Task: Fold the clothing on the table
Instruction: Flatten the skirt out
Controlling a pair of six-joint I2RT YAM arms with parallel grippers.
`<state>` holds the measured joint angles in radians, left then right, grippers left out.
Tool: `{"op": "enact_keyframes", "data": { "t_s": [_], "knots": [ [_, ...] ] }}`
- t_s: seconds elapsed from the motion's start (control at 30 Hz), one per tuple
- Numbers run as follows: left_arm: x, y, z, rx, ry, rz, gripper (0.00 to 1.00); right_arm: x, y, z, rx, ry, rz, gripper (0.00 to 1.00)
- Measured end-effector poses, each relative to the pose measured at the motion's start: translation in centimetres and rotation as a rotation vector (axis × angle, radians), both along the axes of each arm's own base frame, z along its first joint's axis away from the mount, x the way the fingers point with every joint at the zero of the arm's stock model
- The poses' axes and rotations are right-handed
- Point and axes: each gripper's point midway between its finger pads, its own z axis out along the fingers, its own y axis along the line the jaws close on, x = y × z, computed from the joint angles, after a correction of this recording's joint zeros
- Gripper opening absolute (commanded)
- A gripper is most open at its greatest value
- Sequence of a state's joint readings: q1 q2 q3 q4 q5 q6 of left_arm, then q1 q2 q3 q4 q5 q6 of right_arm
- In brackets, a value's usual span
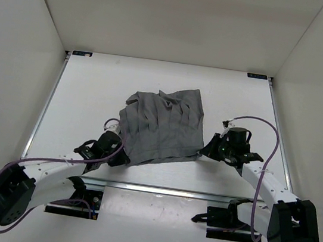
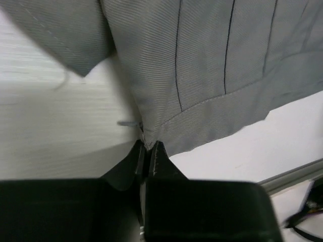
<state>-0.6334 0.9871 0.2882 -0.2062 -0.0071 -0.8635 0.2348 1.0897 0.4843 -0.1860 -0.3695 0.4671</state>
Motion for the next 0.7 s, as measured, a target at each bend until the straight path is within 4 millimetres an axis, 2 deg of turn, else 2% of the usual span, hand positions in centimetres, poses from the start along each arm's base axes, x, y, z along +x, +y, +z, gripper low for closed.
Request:
{"op": "enact_keyframes", "data": {
  "t_s": [0.1, 0.17, 0.2, 0.27, 0.33, 0.4, 0.47, 0.5, 0.57, 0.7],
  "knots": [
    [0.3, -0.4, 0.1, -0.003, -0.014, -0.015, 0.0, -0.1, 0.2, 0.1, 0.008, 0.002, 0.011, 0.0],
    [0.5, 0.1, 0.3, 0.016, -0.014, -0.012, 0.0, -0.4, 0.4, 0.3, 0.017, 0.006, 0.031, 0.0],
    [0.8, 0.6, 0.7, 0.03, -0.016, -0.004, 0.0, -0.4, 0.6, 0.7, 0.02, 0.003, 0.046, 0.0],
    [2.3, 1.3, 2.9, 0.041, -0.045, 0.019, 0.0, -0.2, 1.0, 2.4, 0.031, -0.024, 0.087, 0.0],
    [5.1, 1.6, 7.8, 0.021, -0.137, 0.048, 0.0, 0.6, 1.6, 5.6, 0.05, -0.102, 0.132, 0.0],
    [7.7, 1.6, 14.6, -0.024, -0.281, 0.07, 0.0, 1.5, 2.3, 10.2, 0.073, -0.226, 0.179, 0.0],
    [9.2, 1.7, 22.0, -0.08, -0.445, 0.085, 0.0, 1.9, 2.7, 16.0, 0.09, -0.388, 0.227, 0.0],
    [9.2, 1.9, 25.3, -0.108, -0.519, 0.091, 0.0, 1.9, 2.8, 18.5, 0.095, -0.458, 0.245, 0.0],
    [8.2, 2.5, 30.4, -0.162, -0.638, 0.104, 0.0, 1.2, 2.8, 24.0, 0.097, -0.6, 0.278, 0.0],
    [5.0, 4.7, 37.3, -0.233, -0.802, 0.139, 0.0, -0.8, 2.1, 33.3, 0.083, -0.823, 0.298, 0.0]
  ]
}}
